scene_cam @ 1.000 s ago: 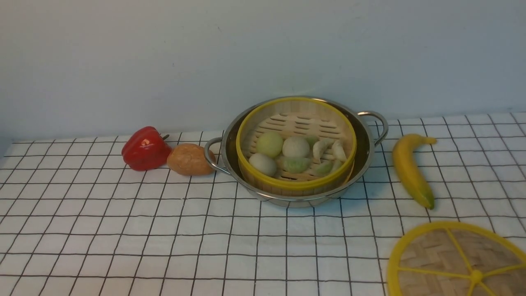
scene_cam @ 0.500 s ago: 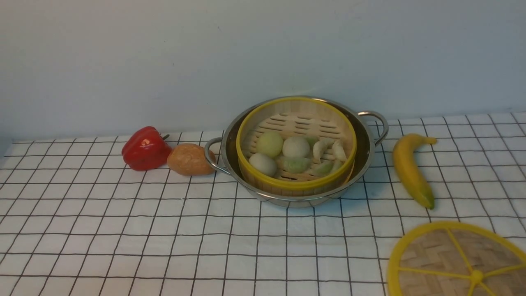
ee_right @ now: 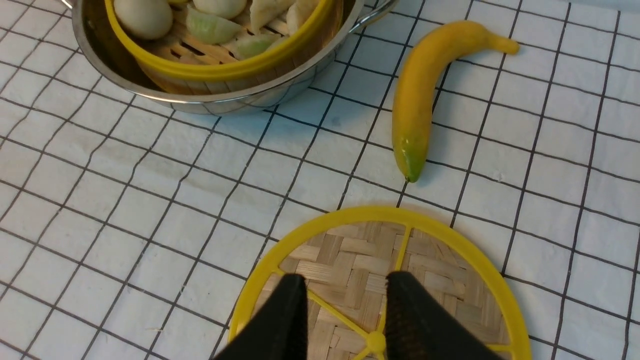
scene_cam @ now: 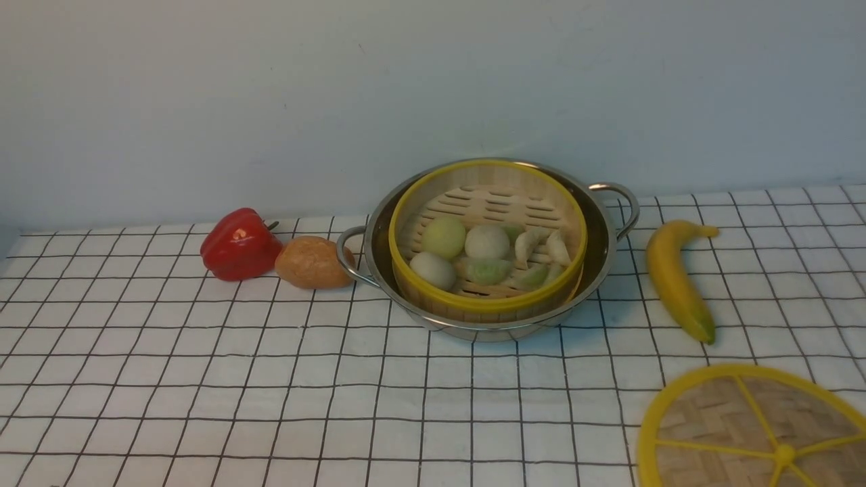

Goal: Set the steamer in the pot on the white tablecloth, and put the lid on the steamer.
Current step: 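Move the gripper down to the bamboo steamer lid and grasp its center knob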

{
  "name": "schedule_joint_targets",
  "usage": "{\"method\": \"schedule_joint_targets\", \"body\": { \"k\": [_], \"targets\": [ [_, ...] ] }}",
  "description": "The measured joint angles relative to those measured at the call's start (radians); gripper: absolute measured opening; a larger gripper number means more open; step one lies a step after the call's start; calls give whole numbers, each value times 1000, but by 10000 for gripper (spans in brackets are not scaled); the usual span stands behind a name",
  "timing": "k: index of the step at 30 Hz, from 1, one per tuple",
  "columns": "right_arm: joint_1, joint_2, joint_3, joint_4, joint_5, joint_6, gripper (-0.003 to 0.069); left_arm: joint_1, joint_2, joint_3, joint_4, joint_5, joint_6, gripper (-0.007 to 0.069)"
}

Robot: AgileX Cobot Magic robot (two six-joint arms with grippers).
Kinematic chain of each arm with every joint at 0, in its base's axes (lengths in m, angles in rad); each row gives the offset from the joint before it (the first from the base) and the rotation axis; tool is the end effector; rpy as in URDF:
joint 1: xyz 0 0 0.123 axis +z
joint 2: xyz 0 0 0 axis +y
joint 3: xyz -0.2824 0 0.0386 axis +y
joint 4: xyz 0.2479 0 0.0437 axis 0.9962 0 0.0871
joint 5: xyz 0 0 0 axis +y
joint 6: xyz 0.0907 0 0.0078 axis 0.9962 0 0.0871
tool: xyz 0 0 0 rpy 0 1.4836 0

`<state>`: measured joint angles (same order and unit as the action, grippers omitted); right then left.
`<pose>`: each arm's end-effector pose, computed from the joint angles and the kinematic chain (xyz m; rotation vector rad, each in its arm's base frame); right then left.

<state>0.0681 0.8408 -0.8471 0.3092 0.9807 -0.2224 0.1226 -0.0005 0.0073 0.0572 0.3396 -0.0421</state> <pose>0.1432 0.0329 0.3374 -0.2530 2.4098 0.3206 0.0531 0.0083 0.1801 -0.1147 1.8273 0.1121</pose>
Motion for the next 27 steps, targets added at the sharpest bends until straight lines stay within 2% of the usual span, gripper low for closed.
{"method": "schedule_joint_targets", "body": {
  "k": [7,9,13,19,23,27],
  "targets": [
    [0,16,-2,-49,41,-16,243,0,0,0,-26,0,-50,482],
    [0,59,-12,-84,131,17,243,0,0,0,-28,0,-56,482],
    [17,142,-33,-55,213,32,243,0,0,0,-29,0,-57,482],
    [30,270,-48,-41,240,27,243,-6,0,0,-29,-2,-51,482],
    [30,341,-48,-41,224,12,243,-61,0,0,-29,-23,-36,482],
    [30,398,-51,-39,192,5,243,-178,0,0,-31,-20,-26,482]
  ]
}}
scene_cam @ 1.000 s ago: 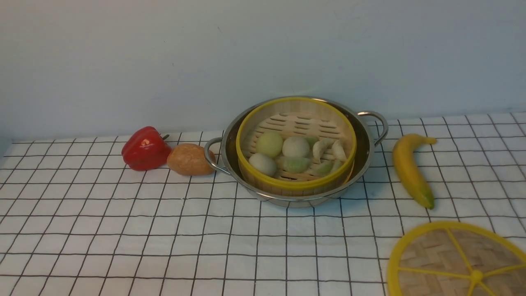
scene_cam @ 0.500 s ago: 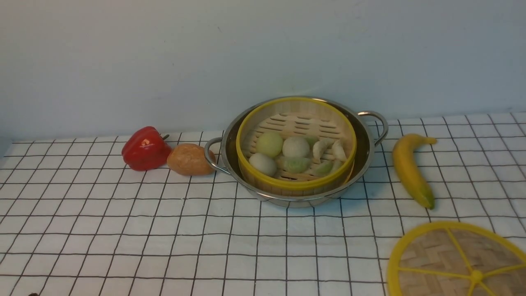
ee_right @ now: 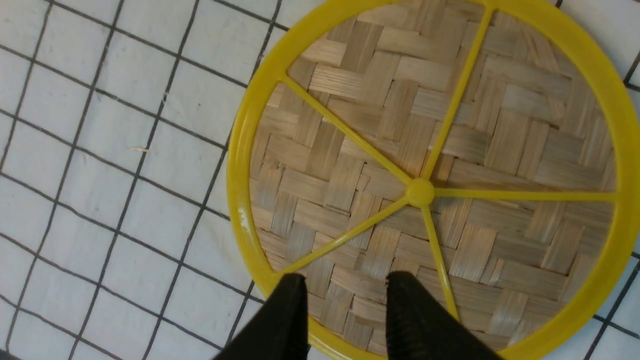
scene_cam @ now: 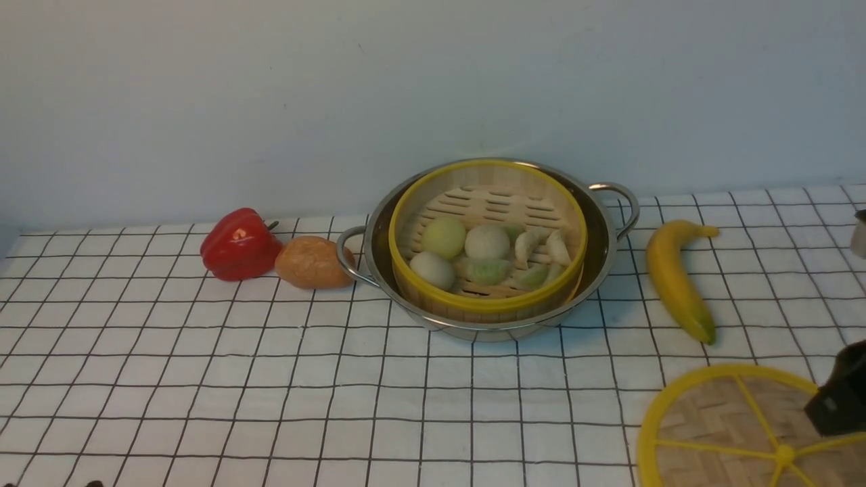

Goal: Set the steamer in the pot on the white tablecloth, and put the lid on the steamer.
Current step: 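Move the gripper down to the bamboo steamer lid and grasp its center knob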

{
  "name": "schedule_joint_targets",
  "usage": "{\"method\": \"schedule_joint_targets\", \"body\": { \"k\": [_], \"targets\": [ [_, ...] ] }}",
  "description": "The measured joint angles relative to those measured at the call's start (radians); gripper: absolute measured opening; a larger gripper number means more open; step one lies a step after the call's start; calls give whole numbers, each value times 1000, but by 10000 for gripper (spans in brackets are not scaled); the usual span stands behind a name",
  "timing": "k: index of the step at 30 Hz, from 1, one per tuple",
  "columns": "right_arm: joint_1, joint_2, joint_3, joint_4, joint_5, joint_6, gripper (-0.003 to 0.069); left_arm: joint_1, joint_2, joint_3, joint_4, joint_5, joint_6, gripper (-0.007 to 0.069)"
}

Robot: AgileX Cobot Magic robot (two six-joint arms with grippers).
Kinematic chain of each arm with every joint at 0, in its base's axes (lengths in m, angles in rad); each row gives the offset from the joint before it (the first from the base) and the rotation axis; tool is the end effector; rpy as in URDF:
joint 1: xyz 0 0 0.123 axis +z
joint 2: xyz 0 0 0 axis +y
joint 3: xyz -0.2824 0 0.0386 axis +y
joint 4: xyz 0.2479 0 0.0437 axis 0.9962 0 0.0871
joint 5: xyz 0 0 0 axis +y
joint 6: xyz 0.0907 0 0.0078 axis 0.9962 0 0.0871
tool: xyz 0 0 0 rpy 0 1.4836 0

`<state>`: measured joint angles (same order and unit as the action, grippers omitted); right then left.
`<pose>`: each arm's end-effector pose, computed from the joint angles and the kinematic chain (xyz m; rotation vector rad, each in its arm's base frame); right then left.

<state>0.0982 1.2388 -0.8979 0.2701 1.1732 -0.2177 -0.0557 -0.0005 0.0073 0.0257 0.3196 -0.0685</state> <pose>0.2032 0.0425 0.2737 -0.3380 2.9418 0.3684 0.0541 -0.0023 0.1818 0.0048 1.8103 -0.0636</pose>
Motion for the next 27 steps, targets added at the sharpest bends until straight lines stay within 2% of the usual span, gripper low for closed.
{"method": "schedule_joint_targets", "body": {
  "k": [5,8,12,16,21,27],
  "targets": [
    [12,44,0,-6,-17,-18,243,-57,0,0,1,5,3,482],
    [70,86,0,-64,-30,-11,243,-60,0,0,3,5,3,482],
    [126,141,0,-166,-52,63,254,-60,0,0,4,5,3,482],
    [131,197,0,-214,-84,117,307,-60,0,0,4,5,3,482],
    [131,268,0,-228,-134,122,374,-60,0,0,4,5,3,482],
    [131,330,0,-243,-160,124,365,-60,0,0,4,5,3,482]
  ]
}}
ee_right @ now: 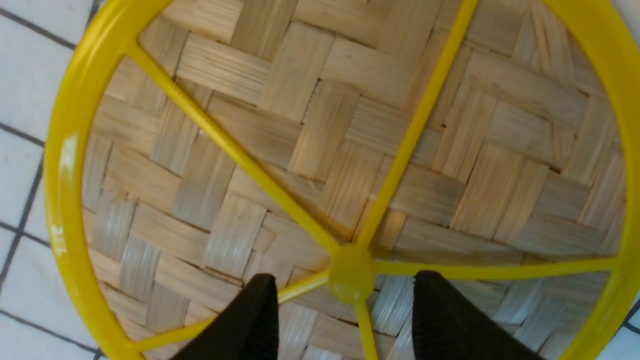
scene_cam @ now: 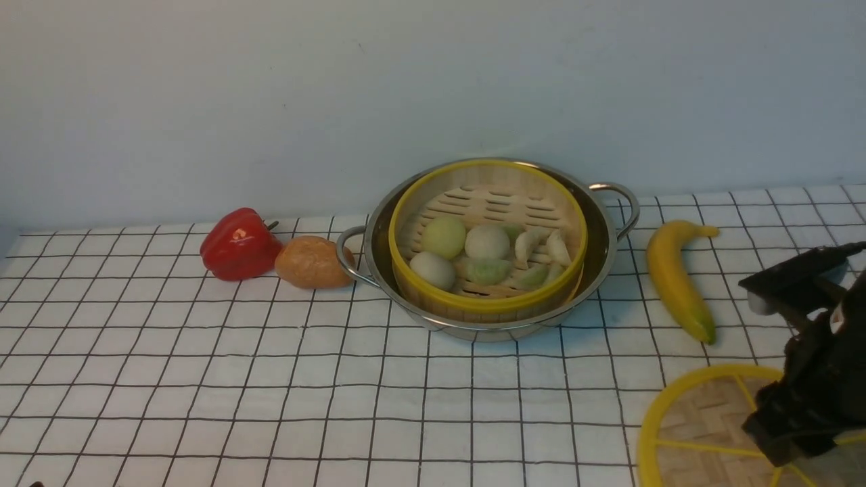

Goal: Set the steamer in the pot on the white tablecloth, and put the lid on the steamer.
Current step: 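Move the gripper down to the bamboo steamer lid and grasp its center knob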

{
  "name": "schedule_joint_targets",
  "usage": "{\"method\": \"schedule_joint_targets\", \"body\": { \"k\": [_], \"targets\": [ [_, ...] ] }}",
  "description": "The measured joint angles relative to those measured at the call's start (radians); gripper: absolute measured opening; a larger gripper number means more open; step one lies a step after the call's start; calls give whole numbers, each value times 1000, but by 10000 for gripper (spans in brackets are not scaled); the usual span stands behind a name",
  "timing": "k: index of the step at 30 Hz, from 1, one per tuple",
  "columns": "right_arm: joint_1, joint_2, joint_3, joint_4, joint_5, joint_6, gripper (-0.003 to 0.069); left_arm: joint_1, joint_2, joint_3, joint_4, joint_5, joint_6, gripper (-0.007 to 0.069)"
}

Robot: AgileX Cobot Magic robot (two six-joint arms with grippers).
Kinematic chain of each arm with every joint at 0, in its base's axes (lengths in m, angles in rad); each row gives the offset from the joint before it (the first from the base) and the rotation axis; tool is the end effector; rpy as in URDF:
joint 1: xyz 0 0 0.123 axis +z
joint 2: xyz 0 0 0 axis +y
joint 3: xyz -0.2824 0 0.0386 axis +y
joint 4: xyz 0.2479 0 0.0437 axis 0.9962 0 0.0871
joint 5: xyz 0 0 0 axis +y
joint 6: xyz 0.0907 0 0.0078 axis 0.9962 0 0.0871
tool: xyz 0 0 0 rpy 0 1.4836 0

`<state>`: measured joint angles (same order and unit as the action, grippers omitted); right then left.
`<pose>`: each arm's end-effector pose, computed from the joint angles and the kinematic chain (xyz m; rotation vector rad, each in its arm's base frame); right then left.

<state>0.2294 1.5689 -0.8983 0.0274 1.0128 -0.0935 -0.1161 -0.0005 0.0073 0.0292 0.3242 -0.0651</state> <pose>0.2498 0.0605 0.1947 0.4779 -3.0776 -0.0331 0.0538 -0.0054 0.1814 0.0648 1.8144 -0.1004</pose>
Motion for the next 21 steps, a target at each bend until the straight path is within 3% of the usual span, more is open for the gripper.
{"method": "schedule_joint_targets", "body": {
  "k": [7,13,21],
  "targets": [
    [0,79,-1,-4,-24,0,305,0,0,0,0,0,0,482],
    [3,92,-28,-13,10,-4,148,0,0,0,0,0,1,482],
    [9,-10,-209,-33,197,-8,148,0,0,0,0,0,1,482]
  ]
}}
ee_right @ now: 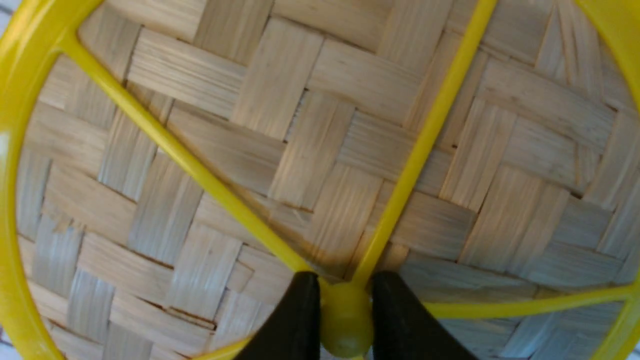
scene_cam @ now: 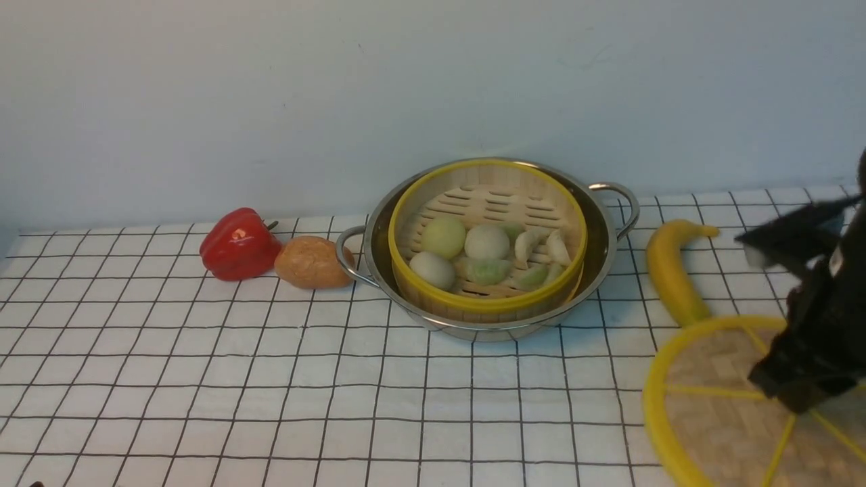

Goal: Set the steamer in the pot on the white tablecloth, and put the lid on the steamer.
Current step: 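Move the gripper down to the bamboo steamer lid and grasp its center knob, then place the bamboo steamer lid onto the steamer basket in the pot with the right gripper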

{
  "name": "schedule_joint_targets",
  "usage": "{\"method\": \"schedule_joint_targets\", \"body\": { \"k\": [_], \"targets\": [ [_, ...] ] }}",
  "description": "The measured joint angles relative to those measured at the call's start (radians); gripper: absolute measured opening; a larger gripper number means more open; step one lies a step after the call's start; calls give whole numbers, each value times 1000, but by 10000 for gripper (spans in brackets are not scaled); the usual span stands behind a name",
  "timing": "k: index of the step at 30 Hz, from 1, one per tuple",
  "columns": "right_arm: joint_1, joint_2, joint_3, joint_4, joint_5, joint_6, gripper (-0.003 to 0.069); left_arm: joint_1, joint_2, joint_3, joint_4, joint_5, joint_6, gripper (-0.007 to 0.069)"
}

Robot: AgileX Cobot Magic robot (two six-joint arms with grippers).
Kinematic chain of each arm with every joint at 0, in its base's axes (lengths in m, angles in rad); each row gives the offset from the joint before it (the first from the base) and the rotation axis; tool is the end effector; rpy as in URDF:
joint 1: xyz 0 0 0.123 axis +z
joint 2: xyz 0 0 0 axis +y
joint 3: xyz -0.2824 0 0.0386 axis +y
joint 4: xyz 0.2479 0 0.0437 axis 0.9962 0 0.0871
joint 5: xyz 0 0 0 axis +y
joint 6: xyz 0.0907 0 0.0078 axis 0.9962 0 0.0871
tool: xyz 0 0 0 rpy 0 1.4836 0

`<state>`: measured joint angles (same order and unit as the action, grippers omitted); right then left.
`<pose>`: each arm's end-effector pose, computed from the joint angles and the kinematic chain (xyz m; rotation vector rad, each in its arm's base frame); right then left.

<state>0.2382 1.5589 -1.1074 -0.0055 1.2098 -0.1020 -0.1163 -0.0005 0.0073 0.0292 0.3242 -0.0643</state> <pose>0.2692 0.0649 0.2460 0.5343 -3.0928 0.0084 0.0538 -0.0054 0.1814 0.0657 1.8144 -0.1000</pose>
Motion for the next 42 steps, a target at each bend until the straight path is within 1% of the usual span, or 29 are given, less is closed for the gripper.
{"method": "schedule_joint_targets", "body": {
  "k": [2,4,6,10,12,14,15,16,17,18,19,22,25,32,34,42],
  "targets": [
    [0,-48,-94,13,8,-2,148,0,0,0,0,0,0,482],
    [0,-71,-168,51,11,-10,148,0,0,0,0,0,0,482],
    [0,-70,-238,101,14,-50,148,0,0,0,0,0,0,482],
    [8,17,-381,210,25,-148,148,0,0,0,0,0,0,482],
    [29,85,-463,227,27,-171,148,0,0,0,0,0,0,482],
    [61,151,-542,223,27,-181,148,0,0,0,0,0,0,482],
    [94,201,-606,209,27,-186,148,0,0,0,0,0,0,482],
    [100,218,-628,203,27,-187,148,0,0,0,0,0,0,482],
    [138,278,-718,175,27,-188,148,0,0,0,0,0,0,482],
    [143,294,-729,166,27,-188,148,0,0,0,0,0,0,482],
    [173,349,-802,137,25,-184,148,0,0,0,0,0,0,482],
    [200,454,-931,103,25,-176,148,0,0,0,1,0,0,482],
    [201,535,-1015,90,25,-178,148,0,0,0,1,0,0,482],
    [201,662,-1120,81,25,-204,148,0,0,0,2,0,0,482],
    [203,700,-1145,90,25,-233,148,0,0,0,2,0,0,482],
    [241,745,-1167,78,26,-260,148,0,0,0,2,0,0,482]
  ]
}}
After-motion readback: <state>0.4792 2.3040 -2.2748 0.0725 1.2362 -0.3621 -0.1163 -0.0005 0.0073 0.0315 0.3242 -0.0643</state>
